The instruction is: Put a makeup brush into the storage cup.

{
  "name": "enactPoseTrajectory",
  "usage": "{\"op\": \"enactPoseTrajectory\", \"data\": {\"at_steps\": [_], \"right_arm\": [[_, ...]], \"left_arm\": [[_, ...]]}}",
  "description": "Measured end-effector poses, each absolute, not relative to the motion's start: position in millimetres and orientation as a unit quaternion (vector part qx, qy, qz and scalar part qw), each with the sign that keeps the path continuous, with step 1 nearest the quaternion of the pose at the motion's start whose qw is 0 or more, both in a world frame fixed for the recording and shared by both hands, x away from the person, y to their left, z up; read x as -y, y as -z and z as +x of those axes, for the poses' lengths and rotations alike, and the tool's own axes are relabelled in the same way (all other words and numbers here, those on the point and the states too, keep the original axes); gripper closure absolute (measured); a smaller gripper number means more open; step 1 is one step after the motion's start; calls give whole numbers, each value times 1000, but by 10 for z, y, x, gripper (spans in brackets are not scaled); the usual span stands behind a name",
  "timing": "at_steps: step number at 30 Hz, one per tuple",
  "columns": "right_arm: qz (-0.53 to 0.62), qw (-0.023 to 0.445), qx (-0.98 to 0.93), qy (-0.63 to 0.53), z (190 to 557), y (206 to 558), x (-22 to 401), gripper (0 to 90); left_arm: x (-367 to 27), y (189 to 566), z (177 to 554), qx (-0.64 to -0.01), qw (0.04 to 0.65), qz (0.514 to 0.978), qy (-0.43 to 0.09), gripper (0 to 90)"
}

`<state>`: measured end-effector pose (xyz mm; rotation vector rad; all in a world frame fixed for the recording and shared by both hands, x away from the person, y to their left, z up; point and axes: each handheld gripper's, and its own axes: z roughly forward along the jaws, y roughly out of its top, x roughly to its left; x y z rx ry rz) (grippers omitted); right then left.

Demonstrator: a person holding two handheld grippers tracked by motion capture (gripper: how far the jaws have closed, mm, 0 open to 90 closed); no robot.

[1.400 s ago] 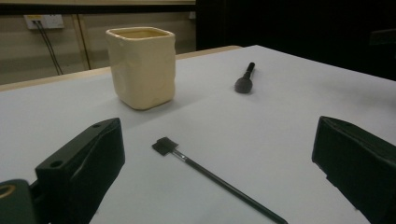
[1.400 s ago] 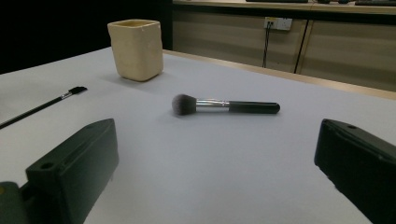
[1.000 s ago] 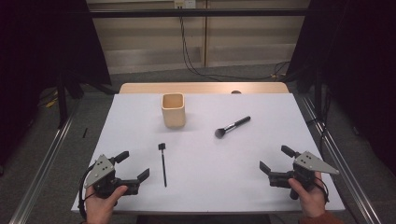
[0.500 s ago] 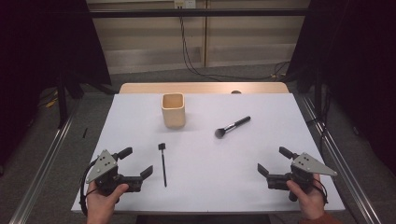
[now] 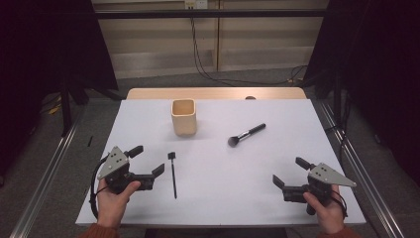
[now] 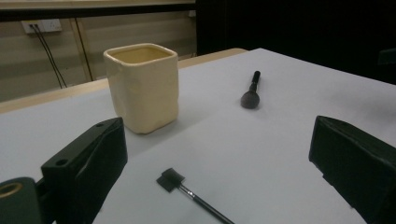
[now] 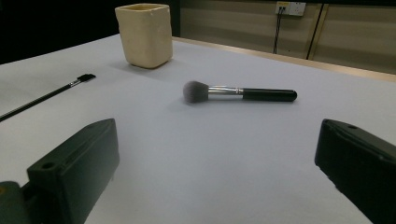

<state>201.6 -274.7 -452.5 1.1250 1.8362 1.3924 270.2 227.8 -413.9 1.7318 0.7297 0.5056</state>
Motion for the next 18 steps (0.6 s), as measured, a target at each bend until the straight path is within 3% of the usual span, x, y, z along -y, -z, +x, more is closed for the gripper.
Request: {"op": "enactPoseTrajectory", "data": {"at_steps": [18], "right_arm": [[417, 284, -691, -517, 2018, 4526, 2734, 0]], "left_arm": [[-2079, 3935, 2993, -309, 560, 738, -215, 54]]}}
